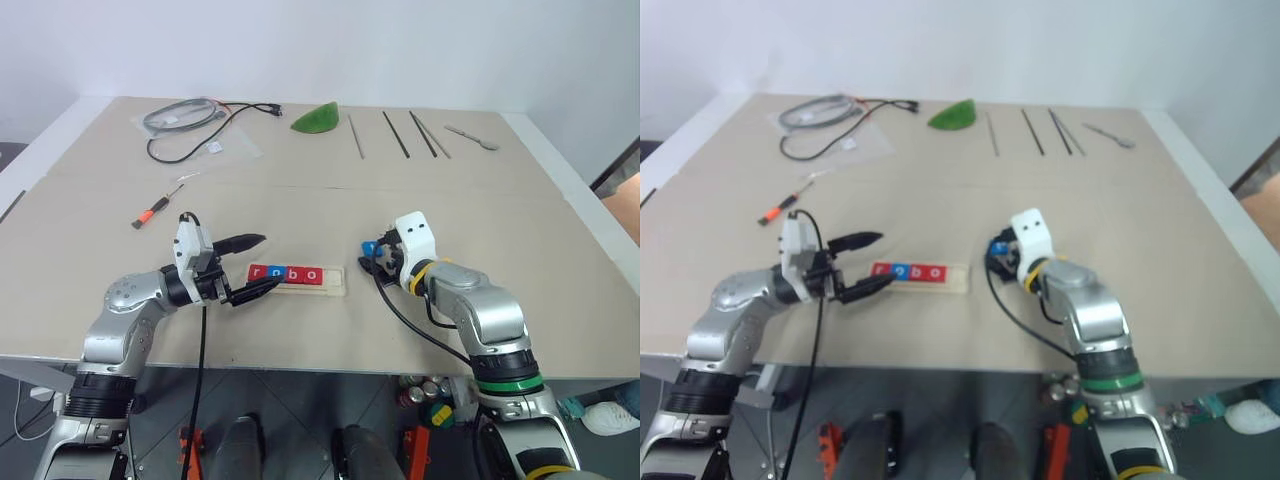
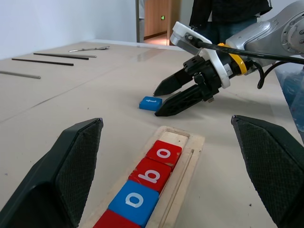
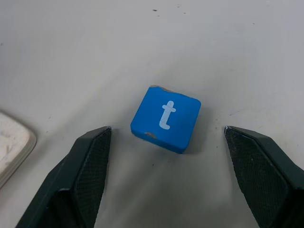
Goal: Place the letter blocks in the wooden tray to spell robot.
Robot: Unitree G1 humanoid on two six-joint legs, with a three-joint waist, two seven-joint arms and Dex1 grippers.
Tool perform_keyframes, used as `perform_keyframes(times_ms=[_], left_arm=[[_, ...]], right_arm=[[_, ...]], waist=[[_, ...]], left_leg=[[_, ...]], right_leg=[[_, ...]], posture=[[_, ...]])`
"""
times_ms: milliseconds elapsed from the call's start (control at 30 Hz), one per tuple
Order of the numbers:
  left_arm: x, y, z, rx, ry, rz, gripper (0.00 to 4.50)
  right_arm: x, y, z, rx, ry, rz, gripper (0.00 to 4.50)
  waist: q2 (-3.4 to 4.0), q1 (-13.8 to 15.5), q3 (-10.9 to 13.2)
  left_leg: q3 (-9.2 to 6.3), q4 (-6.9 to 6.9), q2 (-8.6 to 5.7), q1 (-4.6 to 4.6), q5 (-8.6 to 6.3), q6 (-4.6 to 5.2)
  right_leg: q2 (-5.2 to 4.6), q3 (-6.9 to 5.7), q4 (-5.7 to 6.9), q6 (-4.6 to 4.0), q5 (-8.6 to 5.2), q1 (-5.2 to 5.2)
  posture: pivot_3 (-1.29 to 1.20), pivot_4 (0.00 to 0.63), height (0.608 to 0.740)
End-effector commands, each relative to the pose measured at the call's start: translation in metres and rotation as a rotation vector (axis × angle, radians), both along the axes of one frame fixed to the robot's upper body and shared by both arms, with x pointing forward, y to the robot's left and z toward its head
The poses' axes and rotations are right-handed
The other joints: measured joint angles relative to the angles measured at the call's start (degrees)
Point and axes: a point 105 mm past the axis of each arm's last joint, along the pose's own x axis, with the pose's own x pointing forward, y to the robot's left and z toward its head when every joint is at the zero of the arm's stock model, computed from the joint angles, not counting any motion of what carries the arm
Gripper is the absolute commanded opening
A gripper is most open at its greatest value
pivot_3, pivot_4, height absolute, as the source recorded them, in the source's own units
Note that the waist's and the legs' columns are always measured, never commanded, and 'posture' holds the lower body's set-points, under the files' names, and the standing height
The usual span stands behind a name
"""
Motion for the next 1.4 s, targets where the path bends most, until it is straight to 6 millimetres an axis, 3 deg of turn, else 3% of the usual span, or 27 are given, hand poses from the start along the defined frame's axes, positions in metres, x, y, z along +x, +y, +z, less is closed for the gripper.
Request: perform_keyframes(times_ms=[33,67,167,200,333,533,800,967,1233,1400], left_arm=[[-0.004,0.000,0.007,-0.010,-0.032,0.003,4.50],[-0.004,0.001,0.007,-0.011,-0.033,0.007,4.50],[-0.005,0.001,0.007,-0.016,-0.031,0.012,4.50],[-0.005,0.001,0.007,-0.016,-0.031,0.013,4.50],[-0.005,0.001,0.007,-0.018,-0.031,0.018,4.50],[-0.004,0.000,0.006,-0.017,-0.029,0.014,4.50],[-0.007,-0.001,0.001,-0.026,-0.005,0.005,4.50],[-0.007,-0.006,-0.002,-0.036,0.013,-0.018,4.50],[-0.007,-0.015,-0.006,-0.035,0.045,-0.070,4.50],[-0.005,-0.020,-0.003,-0.020,0.053,-0.115,4.50]], right_arm=[[0.004,-0.004,0.004,-0.001,-0.006,-0.037,2.65],[0.004,-0.003,0.003,0.001,-0.004,-0.037,2.49],[0.004,0.000,0.002,0.005,0.000,-0.026,1.27],[0.004,0.000,0.002,0.006,-0.001,-0.024,1.17],[0.005,-0.003,0.003,-0.006,0.002,-0.031,1.17],[0.004,-0.030,0.020,-0.015,0.000,-0.068,1.17],[-0.034,-0.029,0.029,0.054,0.072,-0.126,1.17],[-0.038,-0.029,0.031,0.074,0.070,-0.323,1.17],[-0.052,-0.055,0.026,0.052,0.073,-0.671,1.17],[-0.045,-0.050,0.033,0.149,0.070,-0.757,1.17]], waist=[[0.00,-0.05,0.00],[0.00,-0.06,0.00],[0.00,-0.07,-0.01],[0.00,-0.07,-0.01],[0.00,-0.07,-0.01],[0.01,0.14,-0.01],[0.01,-0.10,-0.01],[0.02,-0.16,-0.01],[0.03,-0.18,-0.02],[0.05,-0.24,-0.01]], left_leg=[[0.00,0.00,0.00,0.00,0.00,0.00],[0.00,0.00,0.00,0.00,0.00,0.00],[0.00,0.00,0.00,0.00,0.00,0.00],[0.00,0.00,0.00,0.00,0.00,0.00],[0.00,0.00,0.00,0.00,0.00,0.00],[0.04,0.00,-0.02,0.00,0.00,0.00],[0.04,-0.17,0.06,0.00,0.01,0.01],[-0.01,-0.19,0.21,0.00,0.01,0.01],[0.04,-0.15,0.19,0.00,-0.01,-0.01],[0.00,-0.16,0.20,0.00,0.00,0.00]], right_leg=[[0.00,0.00,0.00,-0.01,0.01,0.00],[0.00,0.00,0.00,-0.02,0.01,0.00],[-0.01,-0.01,0.00,-0.02,0.02,0.00],[-0.02,-0.01,0.00,-0.03,0.02,0.01],[-0.02,-0.01,0.00,-0.04,0.03,0.01],[-0.09,-0.01,0.00,-0.03,0.02,0.01],[0.01,0.01,0.00,-0.06,-0.03,-0.09],[0.19,-0.01,0.01,-0.05,-0.06,-0.12],[0.09,-0.04,0.00,-0.19,0.04,-0.12],[0.14,-0.06,0.01,-0.22,0.07,-0.16]], posture=[[0.00,0.150,0.740],[0.00,0.150,0.740],[0.00,0.150,0.740],[0.00,0.150,0.740],[0.00,0.150,0.740],[0.00,0.150,0.740],[0.00,0.150,0.740],[0.00,0.150,0.740],[0.00,0.150,0.740],[0.00,0.150,0.740]])
